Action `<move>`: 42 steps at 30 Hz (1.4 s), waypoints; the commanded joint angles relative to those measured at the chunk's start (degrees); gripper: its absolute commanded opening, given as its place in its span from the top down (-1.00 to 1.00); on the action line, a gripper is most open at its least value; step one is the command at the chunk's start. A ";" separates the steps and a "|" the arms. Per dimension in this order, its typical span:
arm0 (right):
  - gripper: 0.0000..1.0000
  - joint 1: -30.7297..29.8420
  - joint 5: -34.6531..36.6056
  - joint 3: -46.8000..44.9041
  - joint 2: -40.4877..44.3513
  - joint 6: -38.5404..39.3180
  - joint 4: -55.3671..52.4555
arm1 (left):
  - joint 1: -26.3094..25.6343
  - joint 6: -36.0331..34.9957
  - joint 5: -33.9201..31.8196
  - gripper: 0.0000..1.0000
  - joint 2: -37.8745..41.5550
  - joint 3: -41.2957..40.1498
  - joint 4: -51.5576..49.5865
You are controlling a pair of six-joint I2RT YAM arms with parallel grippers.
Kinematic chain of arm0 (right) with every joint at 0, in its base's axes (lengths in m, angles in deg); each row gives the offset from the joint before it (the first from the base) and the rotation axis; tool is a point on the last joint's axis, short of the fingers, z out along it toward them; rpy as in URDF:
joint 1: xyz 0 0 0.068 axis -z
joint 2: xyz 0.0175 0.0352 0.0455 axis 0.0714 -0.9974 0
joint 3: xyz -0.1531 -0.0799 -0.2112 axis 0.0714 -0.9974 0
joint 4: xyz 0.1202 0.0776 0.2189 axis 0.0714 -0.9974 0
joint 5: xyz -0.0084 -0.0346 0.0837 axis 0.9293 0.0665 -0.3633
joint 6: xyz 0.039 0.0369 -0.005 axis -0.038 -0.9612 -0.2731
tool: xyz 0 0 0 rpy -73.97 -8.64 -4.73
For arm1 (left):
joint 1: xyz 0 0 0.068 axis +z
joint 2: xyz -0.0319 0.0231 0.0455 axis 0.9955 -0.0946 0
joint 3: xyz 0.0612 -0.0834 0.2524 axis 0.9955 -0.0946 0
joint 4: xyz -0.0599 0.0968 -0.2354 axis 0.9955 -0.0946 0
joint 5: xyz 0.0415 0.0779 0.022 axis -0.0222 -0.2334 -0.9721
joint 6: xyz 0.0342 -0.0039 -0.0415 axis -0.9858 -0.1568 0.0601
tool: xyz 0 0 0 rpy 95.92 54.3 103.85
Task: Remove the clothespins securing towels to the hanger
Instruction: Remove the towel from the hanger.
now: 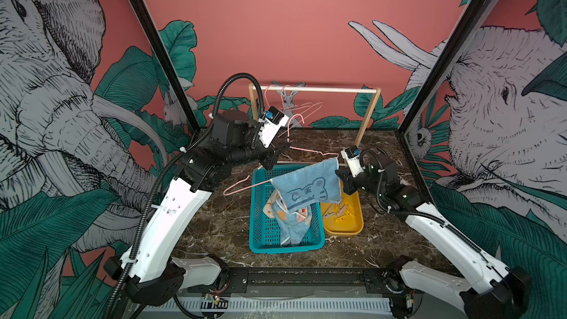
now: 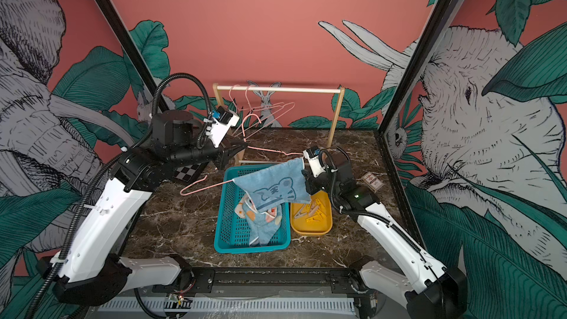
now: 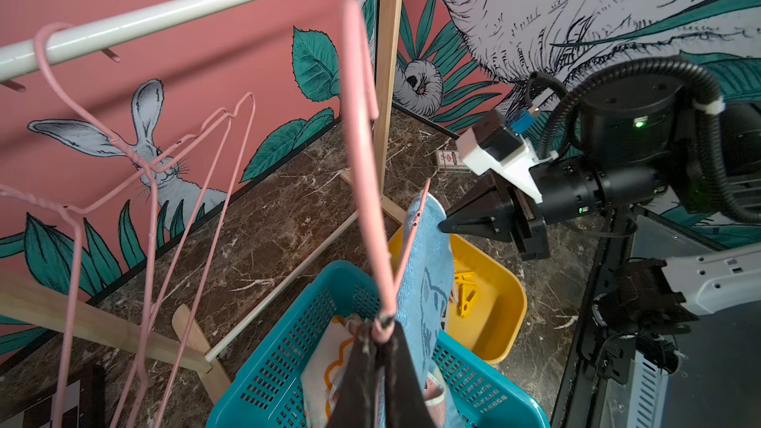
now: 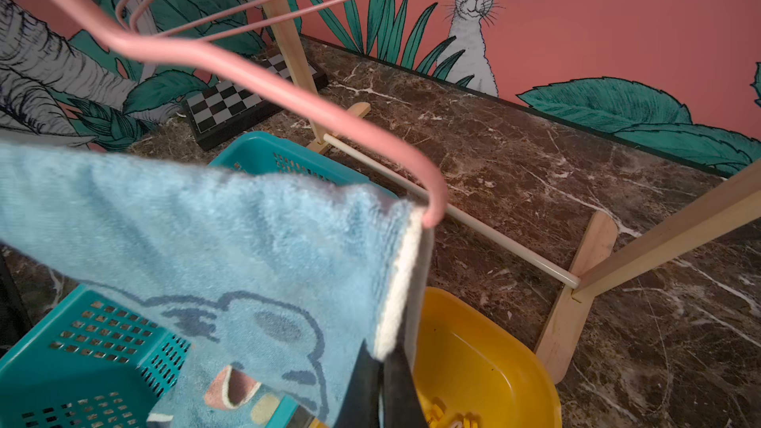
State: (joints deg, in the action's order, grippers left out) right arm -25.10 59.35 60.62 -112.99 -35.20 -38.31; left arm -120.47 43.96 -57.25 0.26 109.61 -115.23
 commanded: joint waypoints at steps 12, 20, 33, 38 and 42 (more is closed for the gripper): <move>1.00 -0.08 -16.81 9.90 4.42 2.69 -7.24 | 0.35 1.18 -3.19 1.00 0.77 -5.98 6.90; 1.00 -1.12 -20.72 20.33 2.05 4.07 -11.70 | 0.95 1.36 -5.03 1.00 0.66 -9.23 9.12; 1.00 -7.32 -19.43 36.47 -5.91 7.27 -17.51 | 1.97 3.07 -14.17 1.00 2.31 -18.82 17.46; 1.00 -9.08 -18.94 42.97 -8.68 7.74 -20.17 | 2.06 3.14 -17.47 1.00 1.72 -22.06 19.00; 1.00 -10.24 -18.23 47.74 -10.55 8.34 -22.51 | 2.13 2.61 -19.63 1.00 0.85 -23.80 19.60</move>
State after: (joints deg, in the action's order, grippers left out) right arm -34.47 41.06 104.88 -123.39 -28.52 -60.12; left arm -118.74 46.26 -73.84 0.72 86.75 -98.57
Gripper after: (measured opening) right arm 0.048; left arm 0.049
